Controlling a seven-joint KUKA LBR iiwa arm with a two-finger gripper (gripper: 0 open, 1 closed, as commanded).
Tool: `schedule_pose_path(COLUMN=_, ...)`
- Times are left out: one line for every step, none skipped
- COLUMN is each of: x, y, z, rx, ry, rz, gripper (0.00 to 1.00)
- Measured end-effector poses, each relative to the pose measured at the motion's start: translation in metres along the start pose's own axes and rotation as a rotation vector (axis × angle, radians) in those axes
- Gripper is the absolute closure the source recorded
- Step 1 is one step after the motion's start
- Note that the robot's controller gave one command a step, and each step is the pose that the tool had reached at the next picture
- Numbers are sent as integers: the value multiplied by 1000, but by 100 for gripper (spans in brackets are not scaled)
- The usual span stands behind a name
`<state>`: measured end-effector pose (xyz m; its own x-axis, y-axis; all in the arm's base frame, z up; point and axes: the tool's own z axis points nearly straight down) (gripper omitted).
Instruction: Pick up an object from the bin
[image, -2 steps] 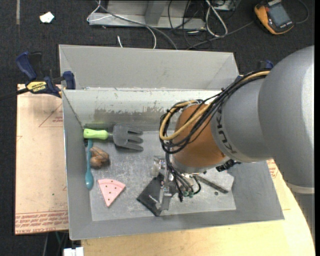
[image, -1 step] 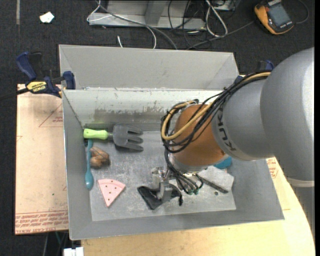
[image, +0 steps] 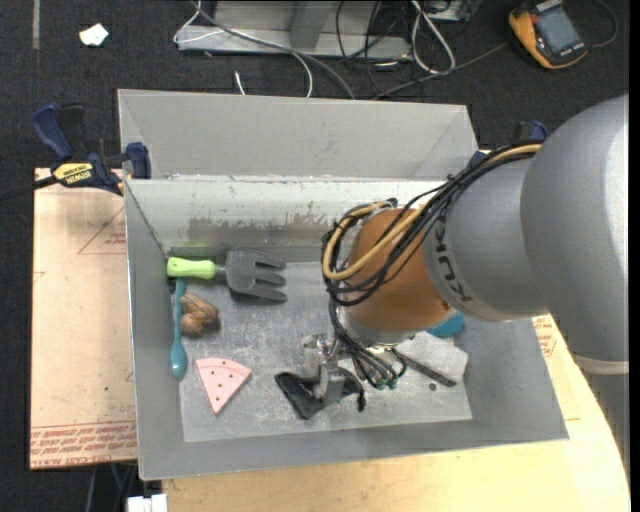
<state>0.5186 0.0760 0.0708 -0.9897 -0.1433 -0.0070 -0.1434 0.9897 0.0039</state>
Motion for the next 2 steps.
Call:
schedule_pose_path(x=5, y=18, z=-57, rx=0, ry=5, rz=-44, gripper=100)
schedule_pose_path(x=27, y=1, z=-132, rx=-1, ry=12, rz=-195, gripper=100)
